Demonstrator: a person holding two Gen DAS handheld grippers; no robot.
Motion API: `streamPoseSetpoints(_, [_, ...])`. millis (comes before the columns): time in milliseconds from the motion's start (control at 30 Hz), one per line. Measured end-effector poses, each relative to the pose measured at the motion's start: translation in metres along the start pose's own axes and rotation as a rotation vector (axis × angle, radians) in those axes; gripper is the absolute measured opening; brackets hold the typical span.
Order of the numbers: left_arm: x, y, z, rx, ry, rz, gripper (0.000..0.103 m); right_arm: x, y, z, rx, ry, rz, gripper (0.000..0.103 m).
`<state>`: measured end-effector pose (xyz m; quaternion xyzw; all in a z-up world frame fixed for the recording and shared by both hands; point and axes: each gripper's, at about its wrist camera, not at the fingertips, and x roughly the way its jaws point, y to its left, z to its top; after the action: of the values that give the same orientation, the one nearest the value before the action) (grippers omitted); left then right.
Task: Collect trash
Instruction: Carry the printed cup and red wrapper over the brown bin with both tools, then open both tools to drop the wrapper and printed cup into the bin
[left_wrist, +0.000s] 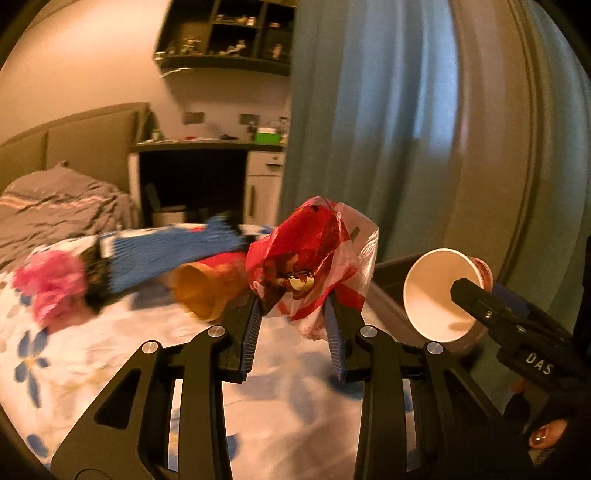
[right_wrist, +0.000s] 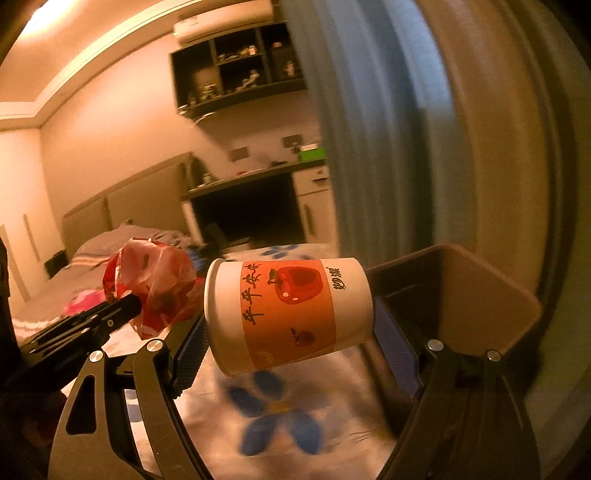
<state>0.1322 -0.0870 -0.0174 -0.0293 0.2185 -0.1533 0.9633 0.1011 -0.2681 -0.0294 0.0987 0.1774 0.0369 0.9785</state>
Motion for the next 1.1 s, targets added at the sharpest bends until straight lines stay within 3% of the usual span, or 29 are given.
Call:
streamPoseSetpoints(267, [0.046,-0.066,0.008,0.054,0.007,-0.115,0.032,-0.004,-0.059,0.012,0.036,-0.044,-0.132,0.08])
streamPoseSetpoints(467, [0.076,-0.099,0.004,0.08,0.021,-0.162,0.032,-0.002,-0.092,0.015,0.064,-0.059,-0.195,0.08])
streamPoseSetpoints(1100, [0.133,-0.147,-0.012,0.101,0.106,-0.24,0.032,0.01,-0.135,0.015,0.122,-0.06,-0.243,0.08])
